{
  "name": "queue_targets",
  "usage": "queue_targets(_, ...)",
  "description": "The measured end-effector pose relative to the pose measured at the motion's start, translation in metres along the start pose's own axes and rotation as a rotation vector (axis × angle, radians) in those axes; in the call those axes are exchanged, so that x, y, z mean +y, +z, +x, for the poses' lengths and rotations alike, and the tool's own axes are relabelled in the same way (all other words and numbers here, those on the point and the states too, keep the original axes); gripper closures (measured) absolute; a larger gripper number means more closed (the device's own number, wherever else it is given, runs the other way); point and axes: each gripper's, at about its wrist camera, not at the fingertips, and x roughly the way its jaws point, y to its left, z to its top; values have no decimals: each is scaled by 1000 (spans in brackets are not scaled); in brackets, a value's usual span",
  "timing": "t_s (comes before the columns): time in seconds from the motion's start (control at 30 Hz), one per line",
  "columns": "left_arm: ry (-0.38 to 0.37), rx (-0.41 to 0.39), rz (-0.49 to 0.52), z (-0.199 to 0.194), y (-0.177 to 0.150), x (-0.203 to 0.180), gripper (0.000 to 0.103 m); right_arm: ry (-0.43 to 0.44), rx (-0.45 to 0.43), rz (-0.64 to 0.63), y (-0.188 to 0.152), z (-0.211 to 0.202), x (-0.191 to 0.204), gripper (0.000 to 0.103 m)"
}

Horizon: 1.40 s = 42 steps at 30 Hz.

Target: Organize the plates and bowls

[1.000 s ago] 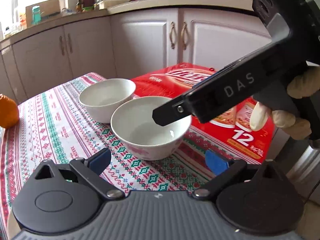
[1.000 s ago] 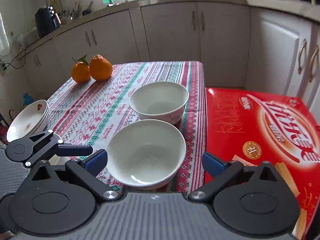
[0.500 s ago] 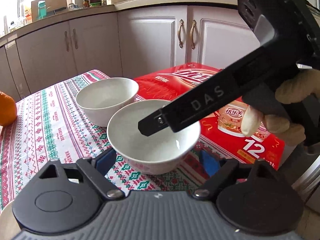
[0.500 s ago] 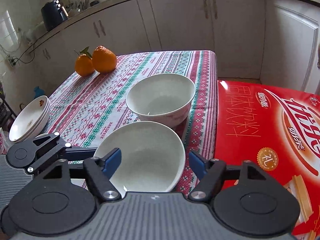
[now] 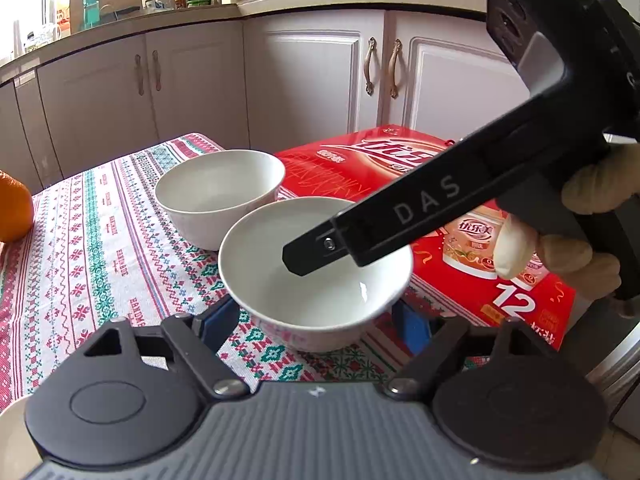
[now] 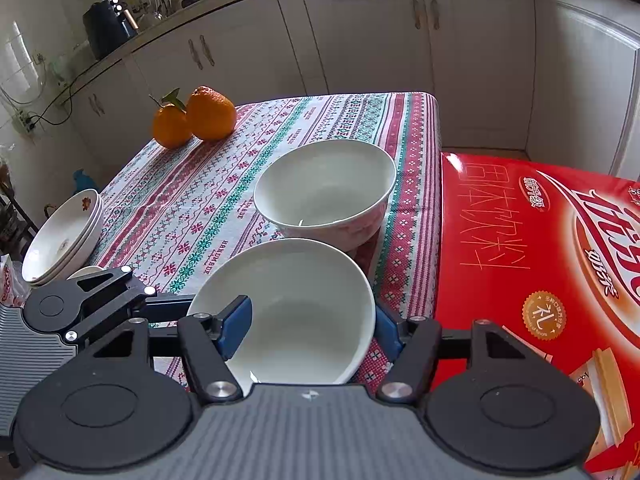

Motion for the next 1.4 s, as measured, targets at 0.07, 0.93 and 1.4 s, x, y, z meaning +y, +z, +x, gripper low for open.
queue_targets(0.07,-3,0,3,-1,0,0,20,-4,2,5,0,0,1,33)
queue_targets(0.93,-39,-27,50,-94,-6,14,20,11,-34,-46,-6,-56,80,33)
queue_targets(1.4,3,-48,13,-132,-20,32,20,71,-39,-102,-3,-55,124,33)
